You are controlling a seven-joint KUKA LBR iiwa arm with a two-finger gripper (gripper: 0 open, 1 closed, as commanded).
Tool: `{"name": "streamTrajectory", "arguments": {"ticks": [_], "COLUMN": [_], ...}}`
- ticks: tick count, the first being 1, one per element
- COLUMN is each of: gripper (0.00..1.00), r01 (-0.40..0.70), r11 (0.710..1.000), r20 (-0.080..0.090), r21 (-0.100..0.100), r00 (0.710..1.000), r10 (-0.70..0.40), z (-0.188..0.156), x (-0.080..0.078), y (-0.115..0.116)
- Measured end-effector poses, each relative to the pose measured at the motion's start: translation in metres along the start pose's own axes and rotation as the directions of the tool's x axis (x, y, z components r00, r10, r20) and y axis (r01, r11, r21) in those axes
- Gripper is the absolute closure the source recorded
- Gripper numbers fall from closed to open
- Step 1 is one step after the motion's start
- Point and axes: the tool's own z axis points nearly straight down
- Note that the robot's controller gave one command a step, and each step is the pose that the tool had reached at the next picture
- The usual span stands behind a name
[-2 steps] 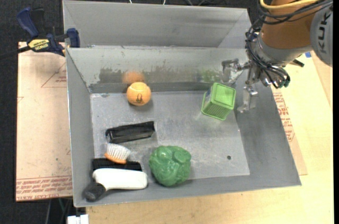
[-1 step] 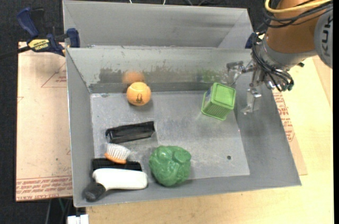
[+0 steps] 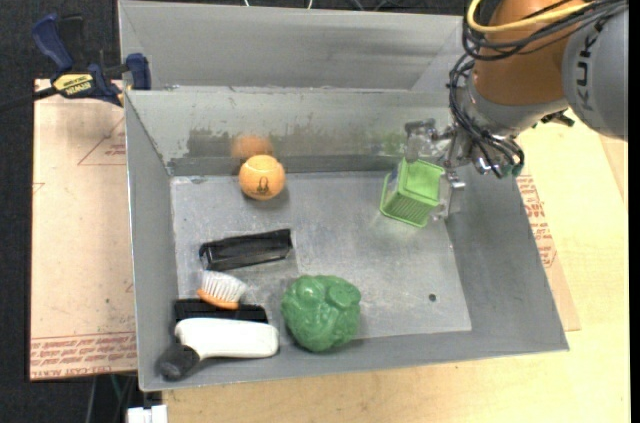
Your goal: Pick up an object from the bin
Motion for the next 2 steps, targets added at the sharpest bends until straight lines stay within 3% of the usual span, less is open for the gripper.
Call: {"name": "streamTrajectory", "arguments": {"ticks": [1,2], "gripper": [0.00,0.00], "r01": [0.076,0.071], "r11": [0.997,0.997], "r20": [0.001,0.006], "r21": [0.001,0.000], "r00": [0.997,0.997], "r10": [-0.076,-0.071], "z": [0.0176,0.0260], "x": [-0.0039,-0.0049], "y": [0.0233,0.0187]}}
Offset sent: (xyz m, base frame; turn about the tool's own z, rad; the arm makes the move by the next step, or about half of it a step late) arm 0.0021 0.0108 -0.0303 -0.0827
